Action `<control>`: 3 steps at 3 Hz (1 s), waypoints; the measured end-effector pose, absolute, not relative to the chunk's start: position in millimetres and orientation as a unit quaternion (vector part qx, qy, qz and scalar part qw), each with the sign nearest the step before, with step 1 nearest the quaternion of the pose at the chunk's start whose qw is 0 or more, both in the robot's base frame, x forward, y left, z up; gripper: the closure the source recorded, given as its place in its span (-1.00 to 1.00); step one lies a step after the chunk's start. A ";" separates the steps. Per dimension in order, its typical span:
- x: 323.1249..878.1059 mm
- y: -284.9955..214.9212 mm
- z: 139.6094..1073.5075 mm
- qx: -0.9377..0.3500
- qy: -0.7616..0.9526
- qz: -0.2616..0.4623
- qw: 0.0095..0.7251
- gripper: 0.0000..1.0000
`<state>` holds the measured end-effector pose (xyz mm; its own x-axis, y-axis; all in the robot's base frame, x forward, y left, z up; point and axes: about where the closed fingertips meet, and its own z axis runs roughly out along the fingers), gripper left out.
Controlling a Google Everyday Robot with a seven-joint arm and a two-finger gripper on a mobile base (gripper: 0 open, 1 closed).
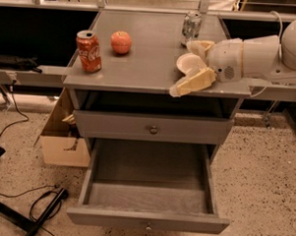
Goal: Place coke can into middle drawer
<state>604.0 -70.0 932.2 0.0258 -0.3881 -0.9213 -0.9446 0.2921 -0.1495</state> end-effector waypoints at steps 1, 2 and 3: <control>604.0 -70.0 932.2 -0.523 0.637 0.284 0.490 -1.00; 628.5 -51.8 935.4 -0.518 0.622 0.309 0.500 -1.00; 688.0 5.1 936.4 -0.492 0.628 0.324 0.509 -1.00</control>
Offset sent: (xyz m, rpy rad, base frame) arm 0.0781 0.0491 0.0115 0.1765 -0.0044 0.0789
